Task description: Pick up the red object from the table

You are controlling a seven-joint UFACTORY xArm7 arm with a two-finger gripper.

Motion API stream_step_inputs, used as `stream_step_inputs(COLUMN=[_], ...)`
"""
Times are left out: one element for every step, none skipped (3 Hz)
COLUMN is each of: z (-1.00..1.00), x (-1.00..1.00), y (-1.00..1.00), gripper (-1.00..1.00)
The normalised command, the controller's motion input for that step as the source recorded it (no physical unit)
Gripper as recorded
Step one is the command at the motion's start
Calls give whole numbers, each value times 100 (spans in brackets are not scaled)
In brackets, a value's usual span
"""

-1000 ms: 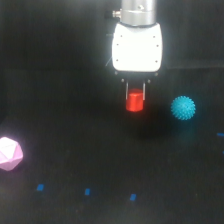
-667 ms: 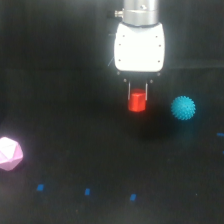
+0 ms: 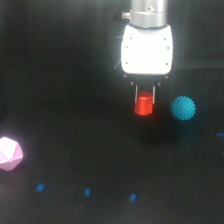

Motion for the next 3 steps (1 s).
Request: stream_step_inputs(z=[80, -1, 35], x=[5, 8, -20], y=[-84, 40, 3], gripper=[-100, -100, -75])
